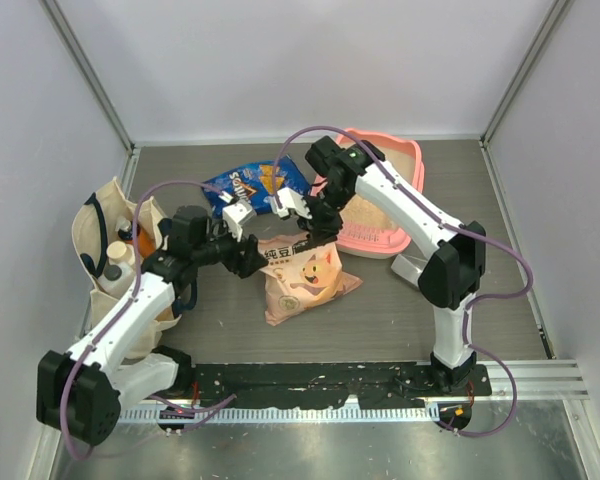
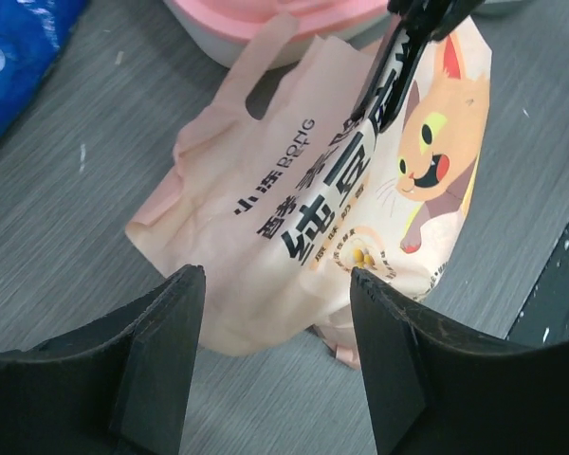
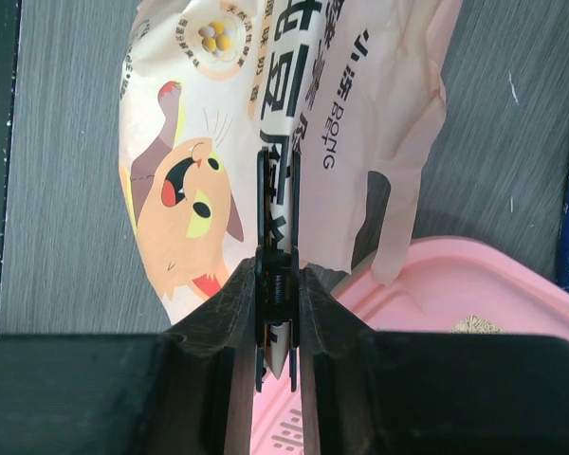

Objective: Fill the litter box with clean litter

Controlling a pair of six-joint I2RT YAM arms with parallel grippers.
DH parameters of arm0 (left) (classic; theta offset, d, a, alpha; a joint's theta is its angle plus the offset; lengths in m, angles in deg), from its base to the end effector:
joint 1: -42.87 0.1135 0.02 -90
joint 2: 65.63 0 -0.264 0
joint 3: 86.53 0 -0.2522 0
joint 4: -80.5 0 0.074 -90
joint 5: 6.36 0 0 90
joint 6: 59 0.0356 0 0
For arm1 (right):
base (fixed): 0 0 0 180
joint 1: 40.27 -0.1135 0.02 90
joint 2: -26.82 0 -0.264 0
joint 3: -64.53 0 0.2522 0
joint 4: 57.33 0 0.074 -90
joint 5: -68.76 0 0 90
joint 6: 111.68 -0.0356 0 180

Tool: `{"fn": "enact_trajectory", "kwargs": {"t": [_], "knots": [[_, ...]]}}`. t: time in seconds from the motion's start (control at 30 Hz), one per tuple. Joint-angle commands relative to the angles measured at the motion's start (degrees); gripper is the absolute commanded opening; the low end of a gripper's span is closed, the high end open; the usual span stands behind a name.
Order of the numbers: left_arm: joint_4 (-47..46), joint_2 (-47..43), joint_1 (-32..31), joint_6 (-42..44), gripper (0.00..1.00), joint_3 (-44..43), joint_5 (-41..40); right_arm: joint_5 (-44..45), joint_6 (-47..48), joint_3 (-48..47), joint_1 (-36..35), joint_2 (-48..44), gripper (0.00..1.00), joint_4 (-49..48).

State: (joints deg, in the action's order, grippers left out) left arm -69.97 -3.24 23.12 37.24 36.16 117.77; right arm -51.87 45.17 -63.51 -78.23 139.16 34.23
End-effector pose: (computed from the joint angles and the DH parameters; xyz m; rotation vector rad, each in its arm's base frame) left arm 0.2135 -0.0979 0.2663 0.8137 1.9990 -0.7811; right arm 0.2953 0.2534 0.3245 -2.1987 1.5770 0.6335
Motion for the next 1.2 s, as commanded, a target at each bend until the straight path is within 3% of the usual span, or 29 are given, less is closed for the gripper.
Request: {"fn": "enact_trajectory", "kwargs": {"t": [0.0,0.7,0.77,0.9,0.97,1.1,1.17], "knots": [[-5.4,-6.22,0.15,-4.13,0.66,1.63,-6.09,-2.33,-1.37,-2.88,-0.63,1.75,0.02,8.51],[-1.53,-10.98,0.24,-2.11,0.66,0.84,-9.7,-4.0,-7.7,-1.74,-1.24,5.35,0.02,8.51],[-1.09,-10.98,0.15,-1.93,0.66,0.57,-9.52,-3.65,-8.13,-1.82,-1.24,5.53,0.12,8.51],[0.14,-10.28,0.24,-1.23,0.67,-1.09,-8.99,-3.29,-11.29,-2.61,-0.11,4.3,0.47,6.85],[0.49,-9.75,0.5,-1.32,0.7,-2.06,-9.08,-4.43,-15.33,-2.88,2.79,2.2,0.59,2.99],[0.67,-7.38,1.46,-1.49,0.74,-5.57,-9.17,-10.84,-29.38,-4.89,11.74,-0.36,0.76,-8.68],[0.06,-5.36,2.08,-2.28,0.78,-6.89,-9.95,-13.12,-40.8,-4.46,17.18,-1.23,0.77,-13.26]]}}
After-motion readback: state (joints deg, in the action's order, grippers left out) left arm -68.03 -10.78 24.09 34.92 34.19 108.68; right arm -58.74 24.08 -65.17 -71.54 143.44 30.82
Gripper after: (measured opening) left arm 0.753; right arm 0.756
